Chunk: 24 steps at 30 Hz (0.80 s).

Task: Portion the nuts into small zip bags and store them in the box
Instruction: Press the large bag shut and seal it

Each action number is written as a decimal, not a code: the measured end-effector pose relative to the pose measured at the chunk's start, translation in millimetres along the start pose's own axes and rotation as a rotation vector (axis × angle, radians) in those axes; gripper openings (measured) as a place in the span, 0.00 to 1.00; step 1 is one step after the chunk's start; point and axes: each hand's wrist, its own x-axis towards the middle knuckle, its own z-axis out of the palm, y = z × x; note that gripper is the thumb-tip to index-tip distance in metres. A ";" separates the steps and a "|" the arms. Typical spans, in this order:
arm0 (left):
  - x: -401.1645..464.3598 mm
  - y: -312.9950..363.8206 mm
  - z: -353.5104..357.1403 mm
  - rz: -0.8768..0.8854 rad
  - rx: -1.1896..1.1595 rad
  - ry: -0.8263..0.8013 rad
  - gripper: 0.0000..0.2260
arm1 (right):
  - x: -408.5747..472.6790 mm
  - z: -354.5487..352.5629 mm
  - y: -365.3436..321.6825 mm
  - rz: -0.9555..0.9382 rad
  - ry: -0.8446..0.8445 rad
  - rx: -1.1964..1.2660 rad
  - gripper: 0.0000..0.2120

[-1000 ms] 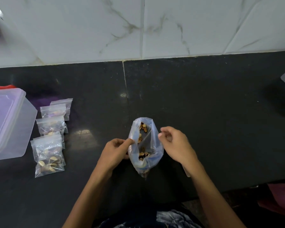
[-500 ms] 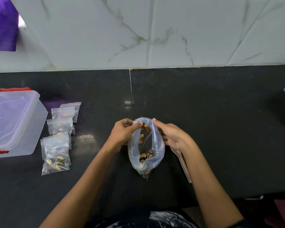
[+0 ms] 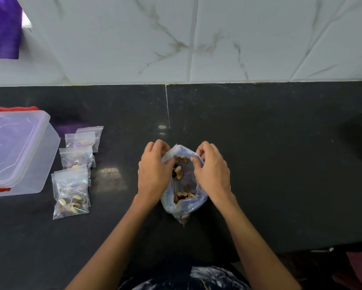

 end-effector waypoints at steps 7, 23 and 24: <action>1.3 -10.7 -26.5 -0.722 -0.590 -0.528 0.14 | 0.5 -12.5 19.1 0.453 -0.399 0.466 0.16; -17.0 -3.2 -26.2 -0.506 -0.170 -0.335 0.12 | -16.7 -14.0 7.6 0.548 -0.446 0.373 0.16; -18.8 -3.7 -33.1 -0.643 -0.278 -0.434 0.13 | -18.0 -16.3 10.1 0.659 -0.559 0.432 0.19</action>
